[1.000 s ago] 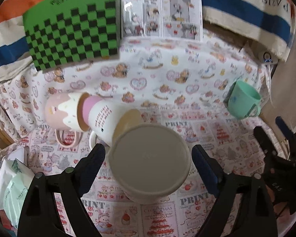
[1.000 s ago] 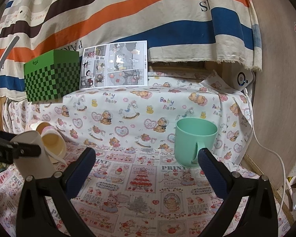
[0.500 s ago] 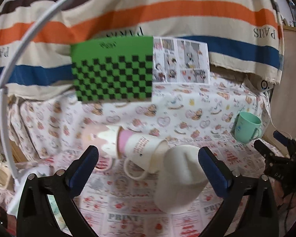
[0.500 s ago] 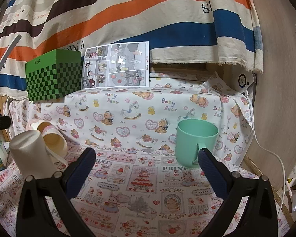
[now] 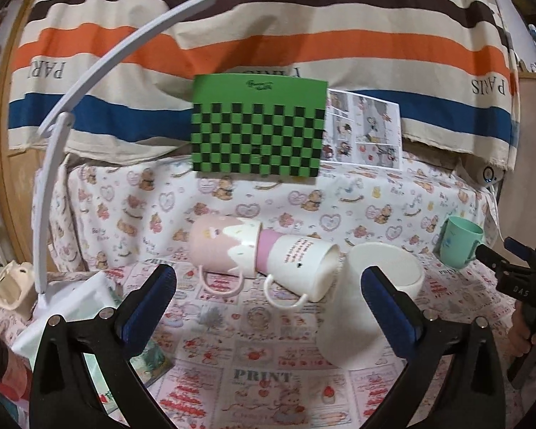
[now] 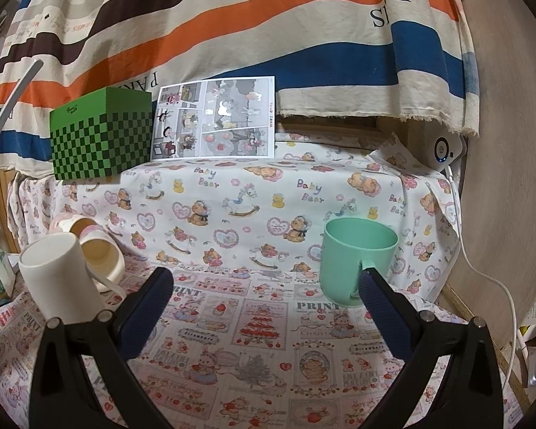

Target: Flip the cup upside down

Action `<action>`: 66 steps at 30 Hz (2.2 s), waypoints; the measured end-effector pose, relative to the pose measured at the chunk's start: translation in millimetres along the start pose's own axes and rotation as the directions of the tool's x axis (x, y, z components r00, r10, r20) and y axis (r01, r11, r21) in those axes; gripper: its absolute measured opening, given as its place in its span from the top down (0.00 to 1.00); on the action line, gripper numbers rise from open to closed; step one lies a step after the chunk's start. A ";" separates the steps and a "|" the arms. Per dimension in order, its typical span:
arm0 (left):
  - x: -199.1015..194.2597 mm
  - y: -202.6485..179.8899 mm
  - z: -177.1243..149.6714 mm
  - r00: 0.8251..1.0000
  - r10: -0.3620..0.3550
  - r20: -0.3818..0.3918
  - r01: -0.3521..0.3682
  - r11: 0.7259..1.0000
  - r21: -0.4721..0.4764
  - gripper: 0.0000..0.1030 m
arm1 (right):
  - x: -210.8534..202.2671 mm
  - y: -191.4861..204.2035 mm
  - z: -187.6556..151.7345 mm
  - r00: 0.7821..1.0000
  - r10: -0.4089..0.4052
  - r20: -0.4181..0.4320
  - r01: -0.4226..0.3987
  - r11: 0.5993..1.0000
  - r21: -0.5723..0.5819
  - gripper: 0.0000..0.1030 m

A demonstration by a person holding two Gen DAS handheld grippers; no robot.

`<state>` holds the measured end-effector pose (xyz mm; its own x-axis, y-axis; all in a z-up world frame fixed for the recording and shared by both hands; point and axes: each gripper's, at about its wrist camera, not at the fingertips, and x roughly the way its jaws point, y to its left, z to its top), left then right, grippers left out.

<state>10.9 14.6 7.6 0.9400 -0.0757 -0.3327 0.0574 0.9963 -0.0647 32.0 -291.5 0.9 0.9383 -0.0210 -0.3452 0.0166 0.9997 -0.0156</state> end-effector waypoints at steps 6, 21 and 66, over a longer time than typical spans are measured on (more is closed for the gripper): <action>-0.1 5.0 -7.0 1.000 0.015 0.025 -0.015 1.000 0.001 0.01 | 0.2 0.4 -0.1 1.000 0.000 -0.001 0.000 1.000 -0.001 0.00; -0.3 -0.8 -14.5 0.998 0.035 0.051 -0.038 0.998 0.049 0.01 | 0.9 1.2 -0.9 1.000 0.002 -0.002 -0.002 1.000 -0.001 0.00; 3.9 3.6 -16.2 0.997 0.060 0.047 -0.062 0.997 0.042 0.00 | 2.4 1.9 -1.9 1.000 0.009 -0.008 -0.009 1.000 -0.005 0.00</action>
<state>9.3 17.2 -9.2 0.9565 -0.0137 -0.2914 0.0131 0.9999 -0.0041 33.6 -289.6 -1.7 0.9356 -0.0116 -0.3529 0.0061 0.9998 -0.0168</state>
